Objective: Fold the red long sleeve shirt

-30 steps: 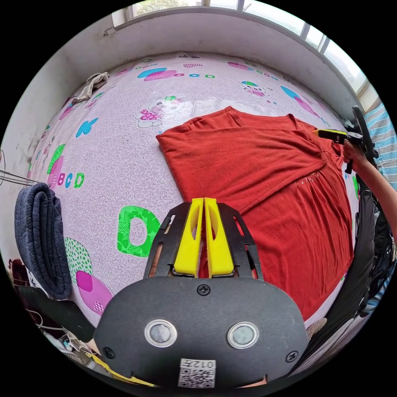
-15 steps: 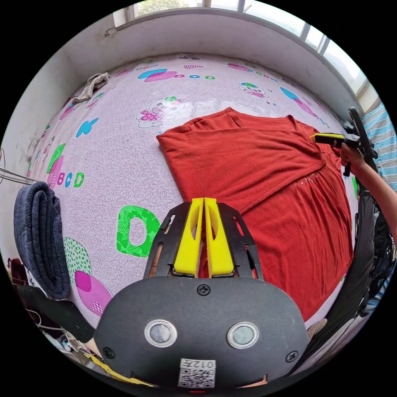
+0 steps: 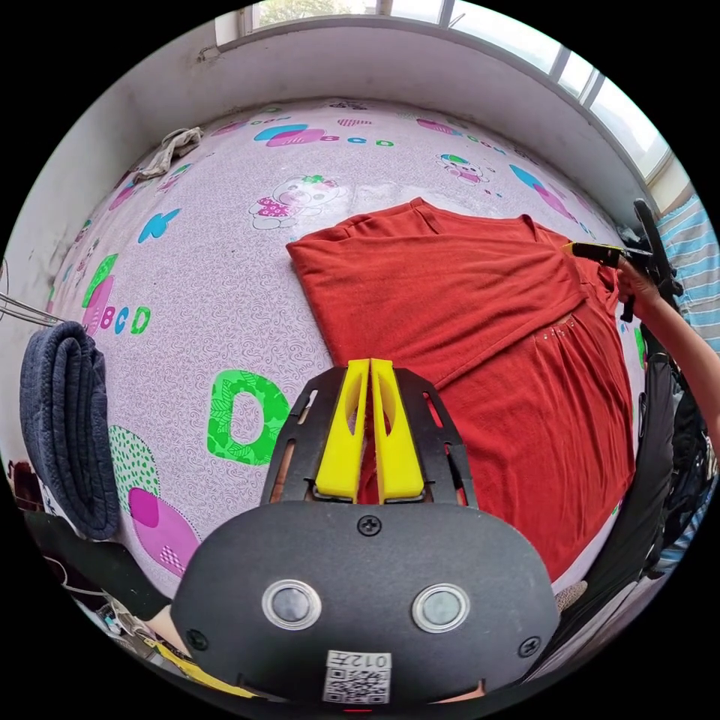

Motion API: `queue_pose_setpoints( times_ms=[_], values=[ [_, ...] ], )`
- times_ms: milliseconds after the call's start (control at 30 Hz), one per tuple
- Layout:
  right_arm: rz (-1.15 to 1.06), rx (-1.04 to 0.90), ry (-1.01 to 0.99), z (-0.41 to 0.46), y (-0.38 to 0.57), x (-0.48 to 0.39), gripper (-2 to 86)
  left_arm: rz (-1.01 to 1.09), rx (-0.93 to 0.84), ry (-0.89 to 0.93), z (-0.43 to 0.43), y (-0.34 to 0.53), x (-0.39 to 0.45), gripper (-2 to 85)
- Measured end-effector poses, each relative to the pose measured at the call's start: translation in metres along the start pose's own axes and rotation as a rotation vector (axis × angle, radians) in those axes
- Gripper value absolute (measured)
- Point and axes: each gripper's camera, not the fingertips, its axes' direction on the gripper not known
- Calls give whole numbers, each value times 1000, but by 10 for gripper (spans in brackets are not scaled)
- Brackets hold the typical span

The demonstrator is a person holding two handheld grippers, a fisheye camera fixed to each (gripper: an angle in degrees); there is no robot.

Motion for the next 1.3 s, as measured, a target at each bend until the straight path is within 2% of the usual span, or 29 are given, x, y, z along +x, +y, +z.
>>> queue_pose_setpoints(
  times_ms=[67,133,233,400,433,533,700,833,967,1133,1300],
  values=[
    [-9,54,-104,-18,21,3,39,-6,3,32,-4,2,-3,7],
    [-40,53,-183,-23,40,2,32,-37,81,51,-18,11,-6,7],
    [-125,13,-209,-17,68,-8,25,-32,154,57,-36,23,0,8],
    [-177,-87,-113,15,96,-7,7,71,10,16,-5,23,32,7],
    [-195,-53,-108,13,101,-4,1,69,-15,-8,-1,23,34,7],
    [-198,-59,-107,16,106,3,-8,64,9,-35,1,25,37,6],
    [-108,-79,-140,-1,119,11,-8,-7,-4,19,-11,28,37,7],
    [-132,-95,-279,-39,178,7,-8,-18,-17,112,-35,59,48,7],
    [-166,-204,-341,-65,281,-4,-8,78,-132,147,-44,118,91,8],
    [-220,-311,-279,-84,368,-20,-8,127,-246,111,-35,174,134,8],
    [-302,-376,-143,-91,398,-36,-8,98,-337,46,-12,197,158,9]
  ],
)
